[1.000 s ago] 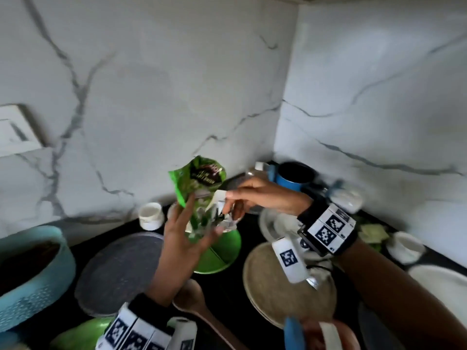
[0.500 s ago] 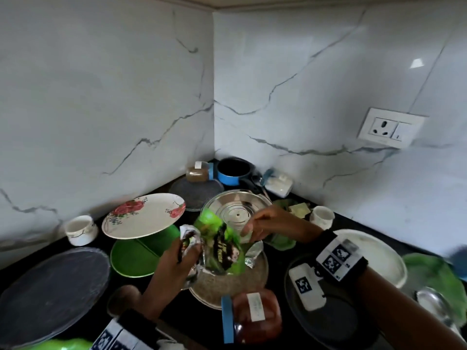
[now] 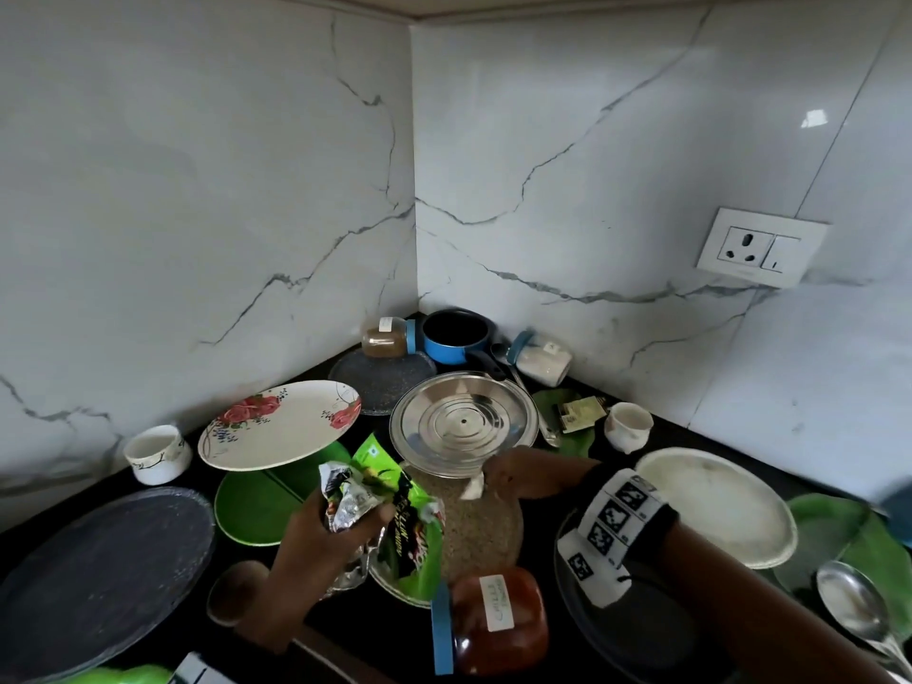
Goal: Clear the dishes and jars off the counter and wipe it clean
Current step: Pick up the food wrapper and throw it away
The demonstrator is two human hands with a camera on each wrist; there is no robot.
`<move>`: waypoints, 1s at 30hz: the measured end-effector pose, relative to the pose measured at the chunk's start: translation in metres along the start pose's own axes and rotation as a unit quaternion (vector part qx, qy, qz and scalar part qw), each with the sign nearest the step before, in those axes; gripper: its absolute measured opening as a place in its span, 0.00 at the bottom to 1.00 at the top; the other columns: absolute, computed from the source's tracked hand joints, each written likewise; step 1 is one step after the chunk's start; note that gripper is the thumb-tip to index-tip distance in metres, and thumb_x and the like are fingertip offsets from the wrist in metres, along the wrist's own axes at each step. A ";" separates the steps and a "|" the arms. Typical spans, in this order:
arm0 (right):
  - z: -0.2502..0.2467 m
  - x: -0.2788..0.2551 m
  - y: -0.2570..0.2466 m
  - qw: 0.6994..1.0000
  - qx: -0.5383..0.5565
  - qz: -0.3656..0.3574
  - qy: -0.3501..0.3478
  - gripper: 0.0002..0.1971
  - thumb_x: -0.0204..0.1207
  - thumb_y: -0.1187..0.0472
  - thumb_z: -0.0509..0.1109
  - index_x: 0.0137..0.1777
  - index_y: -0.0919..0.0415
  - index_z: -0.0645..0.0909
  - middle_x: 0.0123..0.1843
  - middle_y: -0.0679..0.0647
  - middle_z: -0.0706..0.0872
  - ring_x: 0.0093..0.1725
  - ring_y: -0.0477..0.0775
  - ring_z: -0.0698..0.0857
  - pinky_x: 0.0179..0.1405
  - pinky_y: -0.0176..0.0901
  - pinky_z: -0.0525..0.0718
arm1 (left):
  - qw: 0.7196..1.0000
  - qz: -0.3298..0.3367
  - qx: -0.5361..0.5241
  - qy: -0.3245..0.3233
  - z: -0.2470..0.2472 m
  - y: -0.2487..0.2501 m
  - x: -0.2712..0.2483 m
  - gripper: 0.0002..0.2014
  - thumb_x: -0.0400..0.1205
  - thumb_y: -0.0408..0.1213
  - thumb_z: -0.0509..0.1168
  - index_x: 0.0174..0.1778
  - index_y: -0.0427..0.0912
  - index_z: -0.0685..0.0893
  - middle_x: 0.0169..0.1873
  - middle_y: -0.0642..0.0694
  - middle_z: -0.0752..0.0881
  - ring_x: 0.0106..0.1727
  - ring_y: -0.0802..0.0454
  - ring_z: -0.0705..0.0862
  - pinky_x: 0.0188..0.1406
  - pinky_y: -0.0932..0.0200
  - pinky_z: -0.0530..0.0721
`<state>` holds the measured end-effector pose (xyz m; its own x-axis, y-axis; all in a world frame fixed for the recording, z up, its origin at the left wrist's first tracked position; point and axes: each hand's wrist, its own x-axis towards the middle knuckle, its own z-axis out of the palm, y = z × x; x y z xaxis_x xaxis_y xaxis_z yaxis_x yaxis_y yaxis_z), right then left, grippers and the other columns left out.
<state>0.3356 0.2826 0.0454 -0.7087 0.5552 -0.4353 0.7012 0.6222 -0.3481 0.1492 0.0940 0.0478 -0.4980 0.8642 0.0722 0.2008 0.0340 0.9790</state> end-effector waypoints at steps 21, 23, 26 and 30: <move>-0.053 0.010 0.082 0.976 -0.008 0.181 0.118 0.13 0.84 0.62 0.57 0.55 0.68 0.81 0.61 0.64 0.82 0.63 0.59 0.80 0.54 0.41 0.72 | 0.999 -0.016 -0.041 -0.019 0.023 0.017 0.006 0.05 0.68 0.22 0.75 0.35 0.34 0.87 0.24 0.48 0.89 0.29 0.51 0.88 0.23 0.73 0.80; -0.051 0.018 0.106 0.965 -0.092 0.231 0.084 0.18 0.84 0.56 0.56 0.68 0.65 0.75 0.72 0.61 0.76 0.73 0.62 0.73 0.72 0.53 0.68 | 0.999 -0.032 -0.041 -0.011 0.018 0.015 0.007 0.09 0.64 0.31 0.81 0.33 0.35 0.87 0.24 0.47 0.89 0.35 0.44 0.89 0.22 0.74 0.79; -0.044 0.019 0.126 0.942 -0.162 0.286 0.068 0.23 0.85 0.56 0.53 0.77 0.62 0.65 0.80 0.63 0.64 0.80 0.66 0.59 0.79 0.64 0.52 | 0.999 -0.037 -0.030 0.017 0.009 0.010 0.011 0.40 0.33 0.68 0.79 0.33 0.41 0.88 0.26 0.49 0.90 0.31 0.53 0.89 0.25 0.73 0.81; -0.041 0.024 0.128 0.922 -0.259 0.288 0.026 0.25 0.86 0.53 0.47 0.81 0.60 0.56 0.83 0.64 0.54 0.83 0.67 0.50 0.79 0.68 0.47 | 0.998 -0.042 -0.035 0.026 0.004 0.014 0.011 0.37 0.34 0.69 0.78 0.27 0.41 0.88 0.22 0.50 0.89 0.28 0.52 0.87 0.24 0.75 0.78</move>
<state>0.4053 0.3985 0.0245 -0.2419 0.8935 -0.3784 0.8413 0.3874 0.3770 0.1495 0.1057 0.0614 -0.5535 0.8328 -0.0023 0.0975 0.0675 0.9929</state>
